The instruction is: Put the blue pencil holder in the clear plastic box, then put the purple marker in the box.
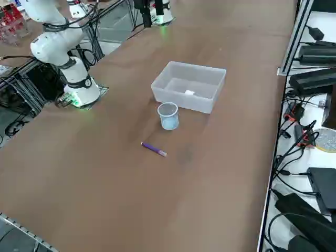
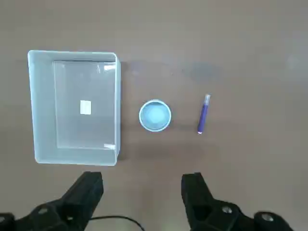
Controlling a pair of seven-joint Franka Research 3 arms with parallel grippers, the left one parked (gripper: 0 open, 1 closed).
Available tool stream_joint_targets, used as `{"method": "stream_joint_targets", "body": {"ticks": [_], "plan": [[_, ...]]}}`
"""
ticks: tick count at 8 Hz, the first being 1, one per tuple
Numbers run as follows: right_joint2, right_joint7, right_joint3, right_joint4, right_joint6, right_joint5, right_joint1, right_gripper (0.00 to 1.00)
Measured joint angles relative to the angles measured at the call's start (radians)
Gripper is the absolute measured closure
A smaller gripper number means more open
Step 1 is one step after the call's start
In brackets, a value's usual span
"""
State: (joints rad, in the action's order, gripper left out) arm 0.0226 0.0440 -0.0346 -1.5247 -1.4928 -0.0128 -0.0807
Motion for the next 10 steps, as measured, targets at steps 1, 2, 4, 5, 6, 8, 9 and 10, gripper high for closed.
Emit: {"method": "stream_joint_targets", "body": {"ticks": [1,2,4,5,6,8,9,10], "plan": [[0.002,-0.016,0.000,0.000,0.003,0.000,0.000,0.01],[0.003,-0.033,0.000,0.000,0.007,0.000,0.000,0.01],[0.002,-0.044,0.000,0.000,0.008,0.000,0.001,0.01],[-0.002,-0.045,0.002,-0.002,0.008,0.000,0.000,0.01],[-0.009,-0.043,0.006,-0.016,0.001,0.000,0.000,0.01],[-0.025,0.004,0.014,-0.104,-0.078,0.000,-0.012,0.01],[-0.032,0.049,0.017,-0.170,-0.146,0.000,-0.033,0.01],[-0.038,0.089,0.020,-0.243,-0.231,0.000,-0.058,0.01]]}}
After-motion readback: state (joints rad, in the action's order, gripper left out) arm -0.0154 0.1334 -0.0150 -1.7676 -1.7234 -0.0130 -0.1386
